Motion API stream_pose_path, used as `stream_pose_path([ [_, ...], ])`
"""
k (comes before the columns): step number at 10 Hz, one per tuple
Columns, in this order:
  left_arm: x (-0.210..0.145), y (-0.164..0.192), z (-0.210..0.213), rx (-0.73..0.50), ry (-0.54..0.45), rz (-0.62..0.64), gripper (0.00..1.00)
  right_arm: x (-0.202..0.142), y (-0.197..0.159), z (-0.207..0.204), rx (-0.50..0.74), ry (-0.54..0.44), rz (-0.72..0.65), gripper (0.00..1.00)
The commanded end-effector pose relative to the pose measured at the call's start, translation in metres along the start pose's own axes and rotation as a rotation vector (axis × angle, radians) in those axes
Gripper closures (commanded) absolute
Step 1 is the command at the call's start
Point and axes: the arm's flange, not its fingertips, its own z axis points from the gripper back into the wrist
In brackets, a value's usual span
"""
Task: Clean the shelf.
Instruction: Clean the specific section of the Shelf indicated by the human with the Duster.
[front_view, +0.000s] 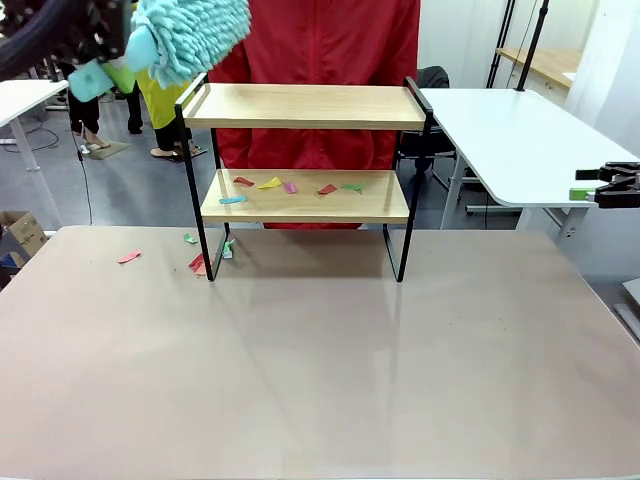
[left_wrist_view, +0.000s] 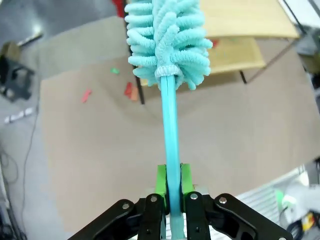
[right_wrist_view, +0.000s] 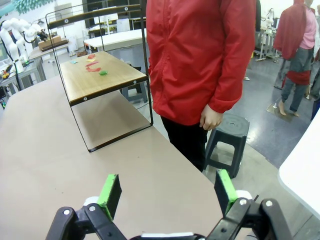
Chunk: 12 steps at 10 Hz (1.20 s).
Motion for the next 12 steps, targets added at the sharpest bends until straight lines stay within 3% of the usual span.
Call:
stream_pose_path([
  [1, -0.007, 0.029, 0.017, -0.085, 0.019, -0.148, 0.87, 0.003, 0.002, -0.001, 0.002, -0.004, 0.003, 0.00],
  [4, -0.013, 0.060, 0.053, -0.230, -0.126, -0.415, 0.87, 0.003, 0.002, -0.001, 0.002, -0.004, 0.003, 0.00],
  [8, -0.013, 0.026, 0.049, -0.189, -0.122, -0.816, 0.87, 0.003, 0.002, -0.001, 0.002, -0.004, 0.003, 0.00],
  [12, -0.020, 0.009, 0.022, -0.174, 0.223, -1.226, 0.87, 0.003, 0.002, -0.001, 0.002, -0.004, 0.003, 0.00],
])
